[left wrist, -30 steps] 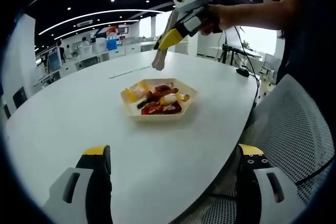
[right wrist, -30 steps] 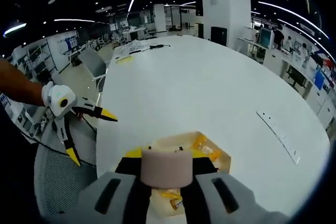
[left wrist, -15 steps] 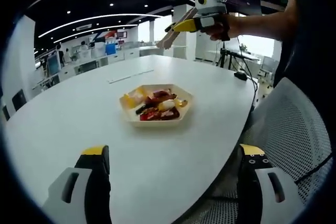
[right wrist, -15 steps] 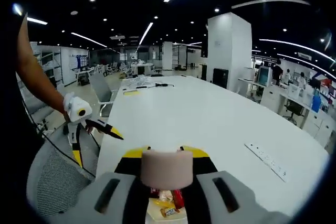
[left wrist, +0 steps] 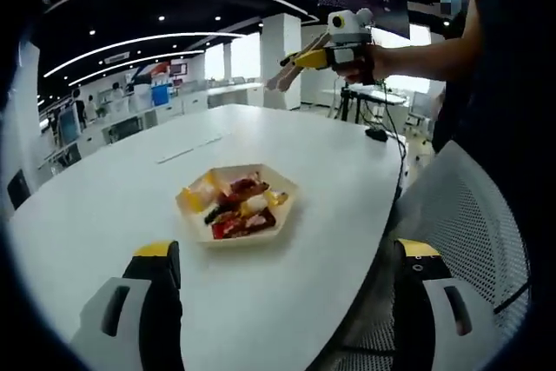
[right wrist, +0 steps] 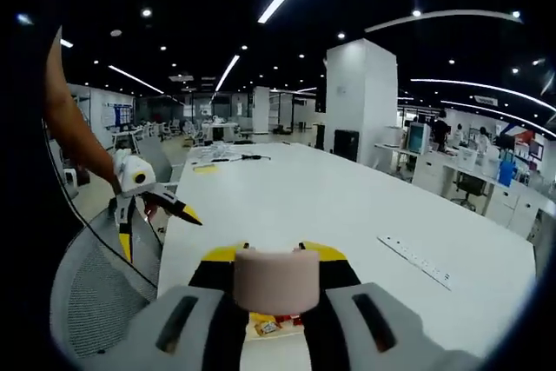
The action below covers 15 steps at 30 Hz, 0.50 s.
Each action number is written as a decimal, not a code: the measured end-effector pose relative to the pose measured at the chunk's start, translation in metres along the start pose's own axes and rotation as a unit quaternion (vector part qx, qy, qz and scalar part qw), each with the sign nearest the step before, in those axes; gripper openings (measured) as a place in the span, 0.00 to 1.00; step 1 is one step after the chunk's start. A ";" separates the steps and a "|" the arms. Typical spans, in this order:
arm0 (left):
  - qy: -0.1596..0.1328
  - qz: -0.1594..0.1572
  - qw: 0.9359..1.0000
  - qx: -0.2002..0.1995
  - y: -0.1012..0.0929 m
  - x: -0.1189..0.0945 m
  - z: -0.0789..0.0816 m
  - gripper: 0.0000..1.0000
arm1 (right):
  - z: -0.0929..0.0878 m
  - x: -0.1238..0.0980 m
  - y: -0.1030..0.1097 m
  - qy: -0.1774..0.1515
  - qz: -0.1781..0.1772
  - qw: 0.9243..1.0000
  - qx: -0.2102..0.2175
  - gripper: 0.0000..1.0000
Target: Place the target food into the container with the food tongs after gripping and lifting it, then release it inside without dropping or visibly crushing the food.
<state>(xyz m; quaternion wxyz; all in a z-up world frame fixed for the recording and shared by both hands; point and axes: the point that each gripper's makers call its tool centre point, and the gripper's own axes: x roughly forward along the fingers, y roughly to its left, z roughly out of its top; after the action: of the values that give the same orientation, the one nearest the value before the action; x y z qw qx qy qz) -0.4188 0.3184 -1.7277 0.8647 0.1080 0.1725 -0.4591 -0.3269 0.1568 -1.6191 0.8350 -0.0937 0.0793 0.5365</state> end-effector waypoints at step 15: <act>-0.054 -0.086 0.994 0.037 -0.016 0.048 0.121 0.74 | 0.022 -0.015 0.051 -0.058 0.076 0.995 0.001 0.21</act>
<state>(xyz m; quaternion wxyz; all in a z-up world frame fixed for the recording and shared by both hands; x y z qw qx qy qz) -0.3832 0.2313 -1.6366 0.8257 0.1002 0.1168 -0.5427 -0.3790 0.1697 -1.5982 0.7952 -0.0552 0.0386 0.6026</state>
